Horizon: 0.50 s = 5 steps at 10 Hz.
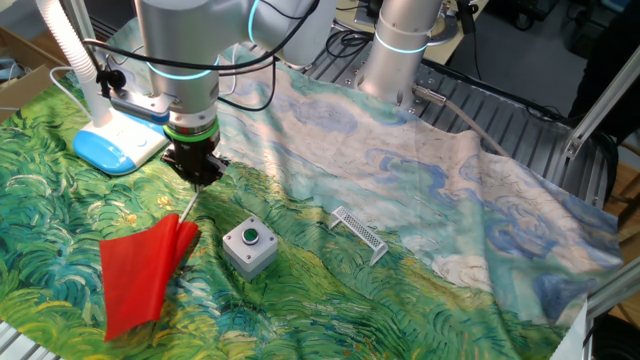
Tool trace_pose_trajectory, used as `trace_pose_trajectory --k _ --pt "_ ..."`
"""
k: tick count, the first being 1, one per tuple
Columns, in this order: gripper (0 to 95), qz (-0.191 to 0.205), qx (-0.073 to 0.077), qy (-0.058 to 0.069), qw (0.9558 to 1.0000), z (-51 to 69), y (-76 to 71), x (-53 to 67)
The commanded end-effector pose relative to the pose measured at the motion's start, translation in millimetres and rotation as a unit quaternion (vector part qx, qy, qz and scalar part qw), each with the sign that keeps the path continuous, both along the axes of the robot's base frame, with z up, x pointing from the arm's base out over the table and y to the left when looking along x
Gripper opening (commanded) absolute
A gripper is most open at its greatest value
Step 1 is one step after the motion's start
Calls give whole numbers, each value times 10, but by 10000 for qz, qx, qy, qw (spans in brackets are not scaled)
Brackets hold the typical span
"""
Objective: Wave the flag
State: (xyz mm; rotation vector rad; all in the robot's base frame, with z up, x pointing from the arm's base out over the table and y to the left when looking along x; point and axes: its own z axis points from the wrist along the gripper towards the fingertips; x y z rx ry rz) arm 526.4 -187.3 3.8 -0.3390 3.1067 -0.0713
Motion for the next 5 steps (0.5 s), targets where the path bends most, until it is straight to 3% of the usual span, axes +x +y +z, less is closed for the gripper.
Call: trace_pose_trajectory --k 1,5 --pt "190 7 21 -3 10000 0 3 4" --pt "190 28 33 -1 10000 -9 4 5"
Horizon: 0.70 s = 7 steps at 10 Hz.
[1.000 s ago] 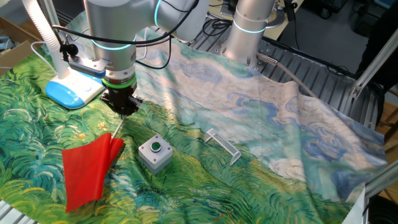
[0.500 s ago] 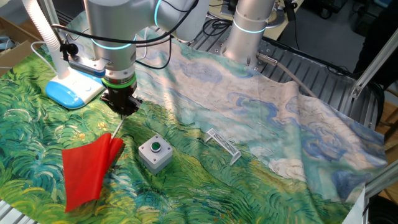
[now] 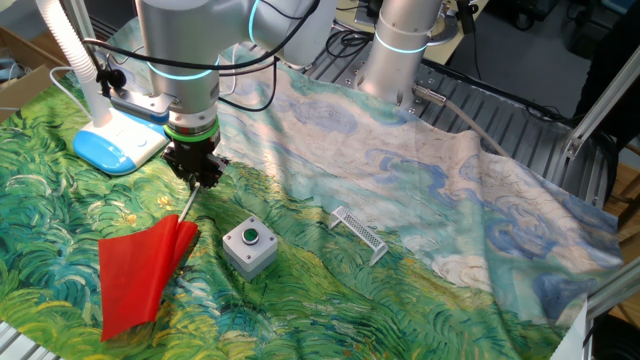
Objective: Wave the flag
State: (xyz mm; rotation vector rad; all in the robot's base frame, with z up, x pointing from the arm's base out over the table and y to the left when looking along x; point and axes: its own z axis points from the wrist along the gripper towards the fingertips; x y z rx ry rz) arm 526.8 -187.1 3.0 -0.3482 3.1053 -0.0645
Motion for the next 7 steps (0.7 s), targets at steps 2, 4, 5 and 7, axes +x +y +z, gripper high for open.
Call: trace_pose_trajectory --k 2,4,5,7 --pt "190 14 15 -5 10000 -30 0 4" --pt "0 97 27 25 9999 -1 -8 0" --pt "0 98 38 27 9999 17 -9 -3" --pt "0 98 59 15 9999 10 -13 -3"
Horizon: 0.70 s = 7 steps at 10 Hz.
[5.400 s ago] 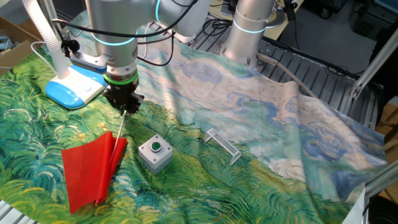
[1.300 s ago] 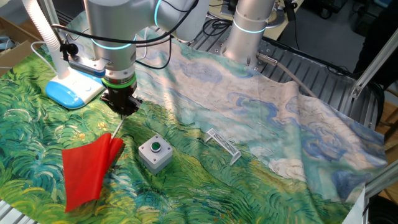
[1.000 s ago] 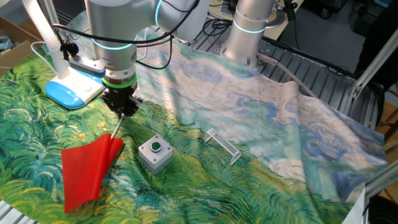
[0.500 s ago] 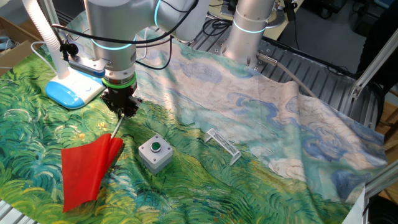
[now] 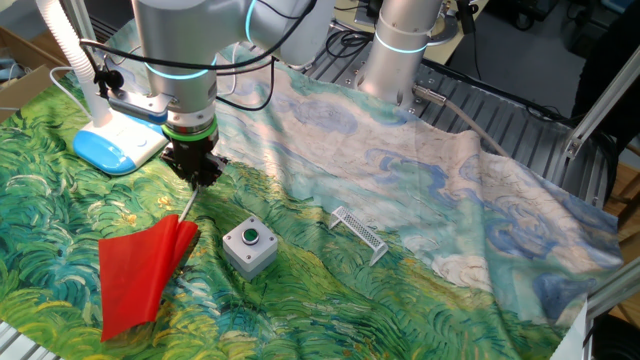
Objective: Wave the flag
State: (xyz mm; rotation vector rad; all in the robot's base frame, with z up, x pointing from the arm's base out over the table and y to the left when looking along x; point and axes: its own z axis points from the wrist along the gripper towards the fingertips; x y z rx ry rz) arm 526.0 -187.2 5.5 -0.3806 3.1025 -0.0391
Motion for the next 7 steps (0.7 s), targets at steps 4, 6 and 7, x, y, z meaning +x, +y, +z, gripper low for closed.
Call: trace_pose_trajectory --k 4,6,7 --pt "0 -62 -24 -16 10000 -10 -15 3" --pt "190 -101 -30 -13 9999 -15 -15 4" --pt "190 -108 -30 -19 9999 -23 -15 5"
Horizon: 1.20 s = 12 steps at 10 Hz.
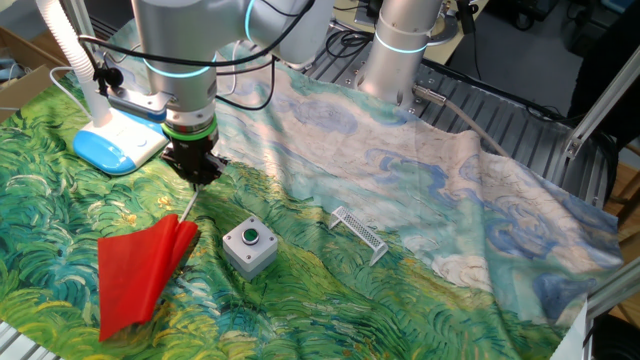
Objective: Wave the flag
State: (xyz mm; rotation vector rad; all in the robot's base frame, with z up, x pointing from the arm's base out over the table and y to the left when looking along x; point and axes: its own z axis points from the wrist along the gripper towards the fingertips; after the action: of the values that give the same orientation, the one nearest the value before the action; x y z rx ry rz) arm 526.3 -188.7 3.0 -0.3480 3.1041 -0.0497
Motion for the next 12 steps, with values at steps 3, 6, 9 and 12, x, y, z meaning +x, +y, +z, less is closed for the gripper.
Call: trace_pose_trajectory --k 3,6,9,12 --pt "190 12 7 0 10000 -10 -1 3" --pt "0 42 13 2 10000 -41 -1 6" --pt "0 51 21 -4 10000 -42 -4 5" --pt "0 88 31 44 9999 -1 -7 1"
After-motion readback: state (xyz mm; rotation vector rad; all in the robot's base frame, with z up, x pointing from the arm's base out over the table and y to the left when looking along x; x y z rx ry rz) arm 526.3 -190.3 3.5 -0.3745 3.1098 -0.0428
